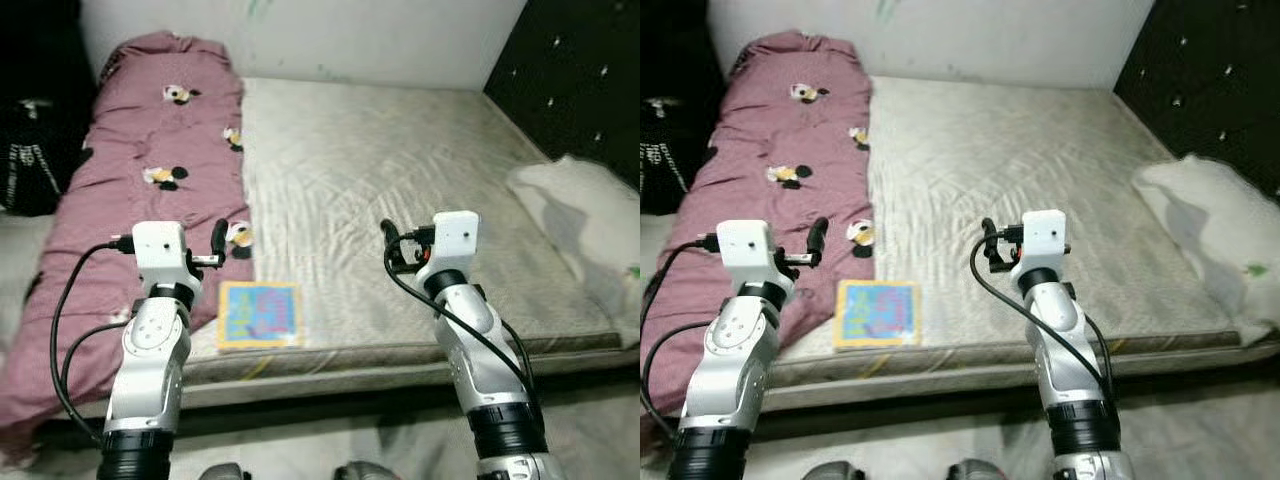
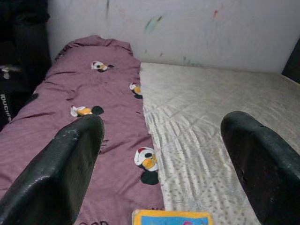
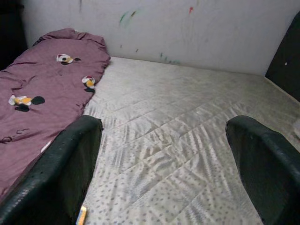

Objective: Clean up the room

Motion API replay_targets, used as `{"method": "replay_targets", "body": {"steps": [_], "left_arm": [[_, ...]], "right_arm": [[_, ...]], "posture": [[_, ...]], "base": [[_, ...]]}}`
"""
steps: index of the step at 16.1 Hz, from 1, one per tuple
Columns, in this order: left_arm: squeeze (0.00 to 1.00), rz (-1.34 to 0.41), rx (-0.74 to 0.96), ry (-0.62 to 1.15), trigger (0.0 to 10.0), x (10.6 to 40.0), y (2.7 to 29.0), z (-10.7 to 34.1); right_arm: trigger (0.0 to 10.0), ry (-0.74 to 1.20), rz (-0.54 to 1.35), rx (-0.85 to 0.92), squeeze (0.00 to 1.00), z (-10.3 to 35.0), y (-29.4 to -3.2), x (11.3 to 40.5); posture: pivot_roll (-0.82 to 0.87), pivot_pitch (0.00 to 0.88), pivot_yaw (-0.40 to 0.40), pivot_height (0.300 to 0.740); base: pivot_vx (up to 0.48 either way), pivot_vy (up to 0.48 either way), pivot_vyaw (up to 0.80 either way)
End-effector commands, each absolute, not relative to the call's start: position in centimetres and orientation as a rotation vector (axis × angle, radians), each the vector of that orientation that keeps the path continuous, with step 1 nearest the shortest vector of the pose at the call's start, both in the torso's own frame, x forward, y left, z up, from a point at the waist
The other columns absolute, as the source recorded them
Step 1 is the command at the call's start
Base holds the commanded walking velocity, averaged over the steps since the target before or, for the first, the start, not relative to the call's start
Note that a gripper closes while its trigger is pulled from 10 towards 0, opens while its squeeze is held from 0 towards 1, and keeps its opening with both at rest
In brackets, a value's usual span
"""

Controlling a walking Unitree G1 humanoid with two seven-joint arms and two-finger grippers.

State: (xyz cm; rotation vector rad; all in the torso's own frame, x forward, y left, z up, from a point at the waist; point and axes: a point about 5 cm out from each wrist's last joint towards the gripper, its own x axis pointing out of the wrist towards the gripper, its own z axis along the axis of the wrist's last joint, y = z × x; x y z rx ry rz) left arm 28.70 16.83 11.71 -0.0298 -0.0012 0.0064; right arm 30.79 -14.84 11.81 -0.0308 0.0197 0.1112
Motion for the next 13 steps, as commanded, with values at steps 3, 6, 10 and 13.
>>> {"method": "replay_targets", "body": {"steps": [3,6,10,13], "left_arm": [[0.0,-0.019,-0.032,-0.001,10.0,28.68,16.05,11.8],[0.0,-0.019,-0.028,0.001,10.0,28.67,16.1,11.78],[0.0,-0.02,-0.019,-0.01,10.0,28.62,16.1,11.92],[0.0,-0.084,-0.035,-0.053,10.0,28.33,15.64,12.52]], "right_arm": [[10.0,0.029,0.087,-0.037,0.0,11.64,-15.65,30.61],[10.0,0.029,0.088,-0.038,0.0,11.61,-15.58,30.63],[10.0,0.027,0.086,-0.037,0.0,11.74,-15.59,30.7],[10.0,0.026,0.086,-0.036,0.0,11.74,-15.58,30.7]], "posture": [[0.01,0.0,-0.089,0.74],[0.01,0.0,-0.089,0.74],[0.0,0.0,-0.088,0.74],[0.0,0.0,-0.088,0.74]], "base": [[0.0,0.48,0.0],[0.0,0.48,0.0],[0.0,0.204,0.0],[0.0,0.0,0.0]]}}
